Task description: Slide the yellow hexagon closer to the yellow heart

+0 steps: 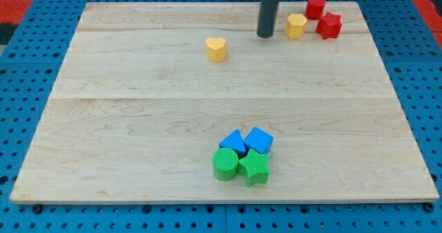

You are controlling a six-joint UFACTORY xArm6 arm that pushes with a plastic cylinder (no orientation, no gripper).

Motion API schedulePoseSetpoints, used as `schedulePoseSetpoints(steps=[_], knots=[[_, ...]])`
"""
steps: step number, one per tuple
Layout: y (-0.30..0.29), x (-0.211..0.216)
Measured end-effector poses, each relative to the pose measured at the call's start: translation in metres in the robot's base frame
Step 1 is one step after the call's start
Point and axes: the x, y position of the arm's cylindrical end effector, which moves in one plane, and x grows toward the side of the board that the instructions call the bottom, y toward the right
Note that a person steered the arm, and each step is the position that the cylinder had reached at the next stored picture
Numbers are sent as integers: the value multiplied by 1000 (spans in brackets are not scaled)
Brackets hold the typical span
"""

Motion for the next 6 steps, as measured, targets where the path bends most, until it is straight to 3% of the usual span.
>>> schedulePoseSetpoints(steps=[1, 3, 4, 6], knots=[[-7, -45], [82, -63], [86, -36], [79, 58]])
